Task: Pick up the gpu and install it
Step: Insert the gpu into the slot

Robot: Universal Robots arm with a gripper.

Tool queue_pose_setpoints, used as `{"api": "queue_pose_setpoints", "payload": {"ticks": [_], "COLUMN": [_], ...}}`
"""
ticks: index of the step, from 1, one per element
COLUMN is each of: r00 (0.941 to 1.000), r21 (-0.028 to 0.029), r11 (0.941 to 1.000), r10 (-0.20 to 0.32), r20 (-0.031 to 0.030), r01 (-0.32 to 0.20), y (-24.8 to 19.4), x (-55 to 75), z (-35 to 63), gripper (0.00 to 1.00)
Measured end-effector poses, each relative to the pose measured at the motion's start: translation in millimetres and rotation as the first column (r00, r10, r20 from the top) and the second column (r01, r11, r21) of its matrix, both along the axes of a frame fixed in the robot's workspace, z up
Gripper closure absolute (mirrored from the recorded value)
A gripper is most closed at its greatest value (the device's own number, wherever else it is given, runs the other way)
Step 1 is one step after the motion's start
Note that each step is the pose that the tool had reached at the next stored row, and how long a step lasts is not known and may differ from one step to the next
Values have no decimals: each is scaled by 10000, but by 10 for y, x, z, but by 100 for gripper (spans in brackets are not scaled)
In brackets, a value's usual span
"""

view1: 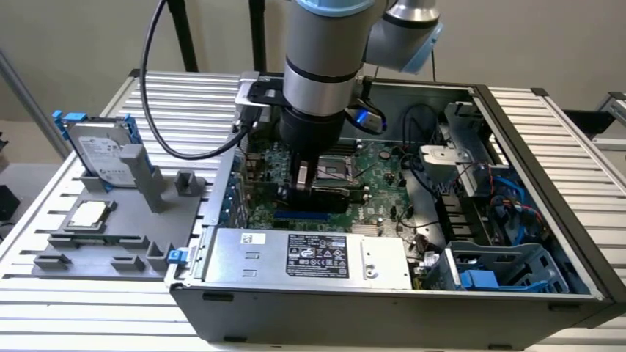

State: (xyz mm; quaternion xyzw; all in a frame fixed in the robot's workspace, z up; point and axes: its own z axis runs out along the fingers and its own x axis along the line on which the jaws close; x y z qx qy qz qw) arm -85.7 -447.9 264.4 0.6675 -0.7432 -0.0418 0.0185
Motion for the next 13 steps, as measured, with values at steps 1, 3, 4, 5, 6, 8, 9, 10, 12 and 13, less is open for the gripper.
{"api": "queue_pose_setpoints", "payload": {"ticks": [1, 3, 4, 5, 6, 8, 9, 10, 12, 13], "r00": [10000, 10000, 10000, 10000, 10000, 9999, 9999, 9999, 9998, 9997], "r21": [-1, -3, -2, -2, -1, 0, -1, -1, -1, -1], "r11": [10000, 10000, 10000, 10000, 10000, 10000, 10000, 10000, 10000, 10000], "r10": [1, 1, 2, 0, -1, 0, 1, 1, 3, 3], "r20": [-8, -40, -67, -84, -97, -119, -135, -156, -210, -240], "r01": [-1, -1, -2, 0, 1, 0, -1, -1, -3, -3], "y": [0, -2, -3, -2, -2, -2, -3, -2, -3, -3], "x": [1, 1, 1, 0, 0, 0, 1, 1, 2, 3], "z": [-6, -10, -11, -12, -14, -21, -23, -26, -30, -32], "gripper": [100, 100, 100, 100, 100, 100, 100, 100, 100, 100]}}
